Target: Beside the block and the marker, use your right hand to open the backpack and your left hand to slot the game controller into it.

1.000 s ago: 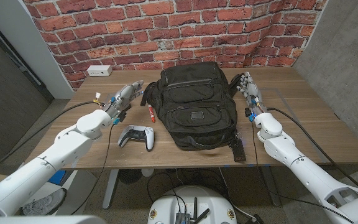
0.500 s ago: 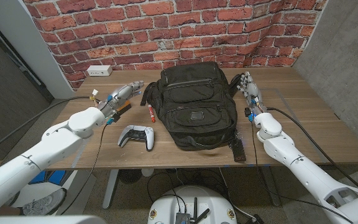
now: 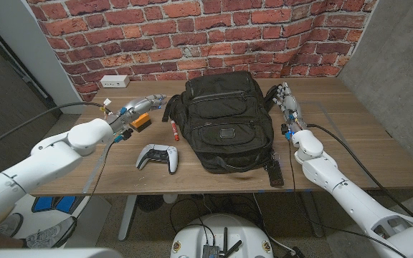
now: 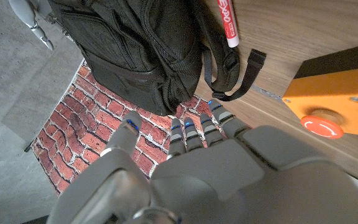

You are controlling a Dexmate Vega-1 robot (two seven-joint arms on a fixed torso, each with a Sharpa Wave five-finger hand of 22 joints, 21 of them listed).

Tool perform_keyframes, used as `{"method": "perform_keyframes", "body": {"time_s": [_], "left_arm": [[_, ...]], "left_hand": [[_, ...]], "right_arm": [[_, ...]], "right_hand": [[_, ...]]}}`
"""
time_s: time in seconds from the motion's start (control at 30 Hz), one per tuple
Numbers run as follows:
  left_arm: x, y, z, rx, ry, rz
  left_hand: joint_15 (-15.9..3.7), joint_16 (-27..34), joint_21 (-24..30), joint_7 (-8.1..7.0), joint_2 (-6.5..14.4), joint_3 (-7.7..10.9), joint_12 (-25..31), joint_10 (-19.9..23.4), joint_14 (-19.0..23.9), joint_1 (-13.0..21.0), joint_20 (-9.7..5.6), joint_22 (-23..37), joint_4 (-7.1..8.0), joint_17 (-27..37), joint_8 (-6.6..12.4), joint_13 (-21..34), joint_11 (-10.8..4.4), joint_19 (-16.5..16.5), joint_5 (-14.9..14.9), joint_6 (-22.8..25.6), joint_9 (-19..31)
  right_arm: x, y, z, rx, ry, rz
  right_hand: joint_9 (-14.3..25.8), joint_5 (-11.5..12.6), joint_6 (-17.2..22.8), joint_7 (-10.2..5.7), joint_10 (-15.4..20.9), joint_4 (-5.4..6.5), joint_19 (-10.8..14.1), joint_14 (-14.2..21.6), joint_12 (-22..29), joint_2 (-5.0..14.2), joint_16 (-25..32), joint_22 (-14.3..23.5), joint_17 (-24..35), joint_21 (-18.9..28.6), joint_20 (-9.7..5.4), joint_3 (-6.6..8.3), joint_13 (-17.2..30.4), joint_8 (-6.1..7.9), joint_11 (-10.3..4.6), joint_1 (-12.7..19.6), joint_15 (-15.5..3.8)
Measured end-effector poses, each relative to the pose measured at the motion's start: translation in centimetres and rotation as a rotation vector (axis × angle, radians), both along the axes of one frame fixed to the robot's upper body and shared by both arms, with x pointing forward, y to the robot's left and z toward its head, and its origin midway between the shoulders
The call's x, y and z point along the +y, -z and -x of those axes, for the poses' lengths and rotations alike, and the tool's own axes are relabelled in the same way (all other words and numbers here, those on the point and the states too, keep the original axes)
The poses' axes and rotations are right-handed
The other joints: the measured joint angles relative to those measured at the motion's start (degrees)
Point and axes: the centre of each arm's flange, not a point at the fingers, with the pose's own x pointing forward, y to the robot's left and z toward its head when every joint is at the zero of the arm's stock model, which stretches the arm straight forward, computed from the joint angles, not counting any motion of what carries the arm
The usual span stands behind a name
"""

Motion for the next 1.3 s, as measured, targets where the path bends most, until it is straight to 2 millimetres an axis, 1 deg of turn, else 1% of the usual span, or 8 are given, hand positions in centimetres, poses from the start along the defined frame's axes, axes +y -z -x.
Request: {"method": "perform_keyframes", "body": {"time_s": [0.2, 0.4, 0.6, 0.87, 0.97, 1.03, 1.2, 1.3], "left_arm": [[-0.2, -0.4, 0.8, 0.000, -0.008, -0.100], [-0.3, -0.7, 1.4, 0.005, -0.015, -0.182], [-0.1, -1.2, 2.2, 0.007, -0.024, -0.283], [-0.2, -2.3, 3.2, 0.003, -0.036, -0.433], [-0.2, -2.1, 3.2, 0.009, -0.033, -0.463], [-0.3, -2.7, 3.5, 0.003, -0.038, -0.513], [-0.4, -2.8, 3.7, 0.007, -0.036, -0.580], [-0.6, -3.6, 4.2, 0.001, -0.043, -0.654]], "left_hand": [[0.15, 0.00, 0.00, -0.60, -0.86, 0.20, 0.00, 0.49, 0.38, 1.54, -0.01, 0.00, -1.35, 0.00, 0.43, 0.00, -0.49, 0.62, 0.00, 0.60, 0.00], [-0.06, 0.00, 0.00, -1.70, -1.74, 0.31, -0.06, 0.73, 0.59, 3.04, -0.01, 0.00, -1.69, 0.00, 0.43, 0.00, -0.73, 0.62, 0.00, 0.69, 0.00], [0.15, 0.00, -0.27, -3.76, -2.12, 0.72, -0.27, 0.82, 0.99, 5.99, -0.31, 0.00, -2.09, 0.01, 0.43, 0.00, -0.82, 0.92, 0.29, 0.66, 0.29], [0.01, 0.00, -0.44, -3.91, -3.66, 1.11, -0.26, 2.40, 1.73, 9.24, -0.11, 0.01, -2.48, 0.01, 0.89, 0.00, -1.30, 2.36, 0.68, 0.81, 0.29], [-0.03, -0.01, -0.44, -3.91, -4.20, 1.11, -0.26, 2.86, 2.23, 10.31, -0.11, 0.01, -2.48, 0.01, 0.89, 0.00, -1.67, 2.36, 0.68, 0.81, 0.29], [0.15, -0.02, -0.44, -3.91, -4.53, 1.11, -0.26, 2.94, 2.42, 10.64, -0.34, 0.01, -2.48, 0.01, 0.89, 0.00, -1.75, 2.59, 0.68, 0.81, 0.29], [0.15, -0.03, -0.44, -4.28, -6.78, 1.11, -0.26, 3.80, 3.24, 12.89, -0.02, 0.01, -2.48, 0.01, 1.06, 0.30, -2.61, 2.89, 0.68, 1.27, 0.29], [0.06, -0.03, -0.44, -4.28, -8.22, 1.11, -0.26, 4.10, 3.77, 14.33, -0.14, 0.01, -2.47, 0.01, 1.33, 0.30, -2.90, 3.01, 0.68, 1.61, 0.29]], "right_arm": [[0.1, 0.3, 0.1, 0.002, 0.000, -0.001], [0.2, 0.5, 0.3, -0.004, 0.008, -0.010], [0.5, 0.8, 0.5, -0.011, 0.016, -0.018], [0.7, 1.2, 0.9, -0.022, 0.034, -0.024], [0.7, 1.3, 1.1, -0.023, 0.032, -0.025], [0.6, 1.3, 1.2, -0.027, 0.042, -0.025], [0.6, 1.4, 1.5, -0.030, 0.045, -0.025], [0.5, 1.5, 1.7, -0.034, 0.055, -0.024]], "right_hand": [[0.00, 0.00, 0.00, 0.00, 0.00, -0.20, 0.00, 0.00, 0.00, 0.00, 0.00, 0.00, -0.27, 0.00, 0.00, 0.20, 0.00, 0.00, 0.00, 0.00, 0.00], [0.00, 0.00, 0.00, 0.00, 0.00, -0.20, 0.00, 0.00, 0.00, 0.00, 0.00, 0.00, -0.26, 0.00, 0.00, 0.20, 0.00, 0.00, 0.00, 0.00, 0.00], [0.00, 0.23, 0.00, 0.00, 0.00, -0.20, 0.00, 0.00, 0.00, 0.00, 0.00, 0.00, -0.26, 0.00, 0.00, 0.20, 0.00, 0.00, 0.00, 0.00, 0.00], [0.00, 0.22, 0.00, 0.00, 0.00, -0.43, 0.31, 0.00, 0.00, 0.00, 0.00, 0.00, -0.53, 0.00, -0.31, 0.43, 0.00, 0.00, 0.00, 0.00, 0.00], [0.00, 0.22, 0.00, 0.00, 0.00, -0.43, 0.31, 0.00, 0.00, 0.00, 0.00, 0.00, -0.53, 0.00, -0.31, 0.43, 0.00, 0.00, 0.00, 0.00, 0.00], [0.00, 0.22, 0.00, 0.00, 0.00, -0.43, 0.31, 0.00, 0.00, 0.00, 0.00, 0.00, -0.53, 0.00, -0.31, 0.43, 0.00, 0.00, 0.00, 0.00, 0.00], [0.00, 0.22, 0.00, 0.00, 0.00, -0.43, 0.31, 0.00, 0.00, 0.00, 0.00, 0.00, -0.53, 0.00, -0.31, 0.43, 0.00, 0.00, 0.00, 0.00, 0.00], [0.00, 0.22, 0.00, 0.00, 0.00, -0.43, 0.31, 0.00, 0.00, 0.00, 0.00, 0.00, -0.53, 0.00, -0.31, 0.43, 0.00, 0.00, 0.00, 0.00, 0.00]]}}
